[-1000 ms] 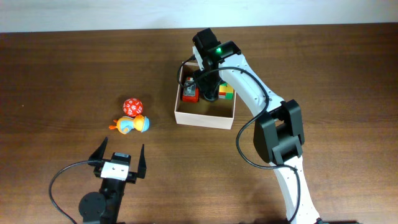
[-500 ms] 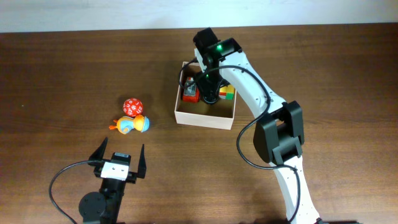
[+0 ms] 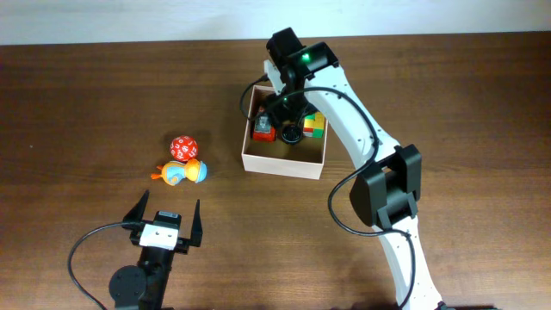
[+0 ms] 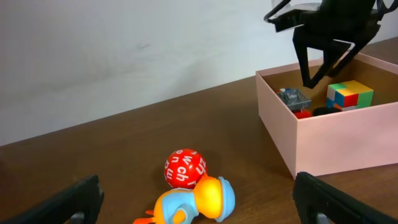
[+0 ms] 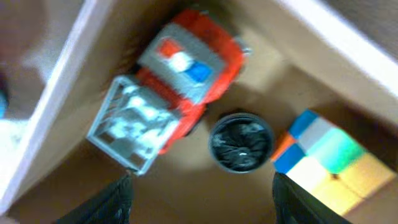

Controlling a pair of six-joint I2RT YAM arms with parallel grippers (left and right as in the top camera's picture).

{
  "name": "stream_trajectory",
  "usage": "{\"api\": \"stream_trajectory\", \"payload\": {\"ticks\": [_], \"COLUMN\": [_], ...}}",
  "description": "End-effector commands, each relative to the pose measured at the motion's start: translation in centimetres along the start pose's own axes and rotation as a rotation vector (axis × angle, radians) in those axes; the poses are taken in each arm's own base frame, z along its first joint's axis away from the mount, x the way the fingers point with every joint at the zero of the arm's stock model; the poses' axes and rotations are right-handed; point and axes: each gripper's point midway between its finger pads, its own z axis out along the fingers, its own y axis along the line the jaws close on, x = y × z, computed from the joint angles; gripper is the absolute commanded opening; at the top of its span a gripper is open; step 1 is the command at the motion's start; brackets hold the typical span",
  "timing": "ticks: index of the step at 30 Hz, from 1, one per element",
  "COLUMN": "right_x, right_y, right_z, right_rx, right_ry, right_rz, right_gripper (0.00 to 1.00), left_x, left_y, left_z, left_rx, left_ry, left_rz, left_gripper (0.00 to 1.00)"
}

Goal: Pack container

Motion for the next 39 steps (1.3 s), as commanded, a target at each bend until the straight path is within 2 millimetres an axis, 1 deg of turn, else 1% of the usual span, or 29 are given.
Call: {"api": "stream_trajectory", "payload": {"ticks": [1, 5, 14, 23, 27, 33, 36, 39], "right_x": [0.2, 0.8, 2.2, 3.8, 4.4, 5.2, 5.2, 4.7], "right_y": [3.3, 4.5, 6.1, 7.8, 8.2, 8.0, 7.9, 7.8], "right_z": [-0.2, 0.0, 0.2, 0.2, 0.2, 0.1, 0.1, 0.1], "right_rx": [-0.045, -0.021, -0.017, -0.031, -0.034, -0.036, -0.031, -0.030], "right_ry": [0.005, 0.025, 0.078, 0.130, 0.154, 0.186, 0.185, 0.165], "right_rz": [-0.118, -0.149, -0.208, -0.324, -0.350, -0.395, -0.400, -0.405], "right_gripper": [0.66, 0.66, 0.66, 0.66, 0.66, 0.66, 0.66, 0.66], "left_x": [0.2, 0.2, 0.2, 0.2, 0.2, 0.2, 0.2, 0.2], "left_y": [-0.1, -0.1, -0.1, -0.1, -0.1, -0.1, -0.1, -0.1], "left_z": [0.0, 0.0, 0.0, 0.0, 0.0, 0.0, 0.0, 0.0], "left_rx": [0.000, 0.000, 0.000, 0.000, 0.000, 0.000, 0.000, 0.000], "left_ry": [0.000, 0.000, 0.000, 0.000, 0.000, 0.000, 0.000, 0.000], "left_rz": [0.013, 0.013, 0.013, 0.013, 0.013, 0.013, 0.013, 0.013], "left_gripper": [0.99, 0.99, 0.99, 0.99, 0.99, 0.99, 0.99, 0.99]}}
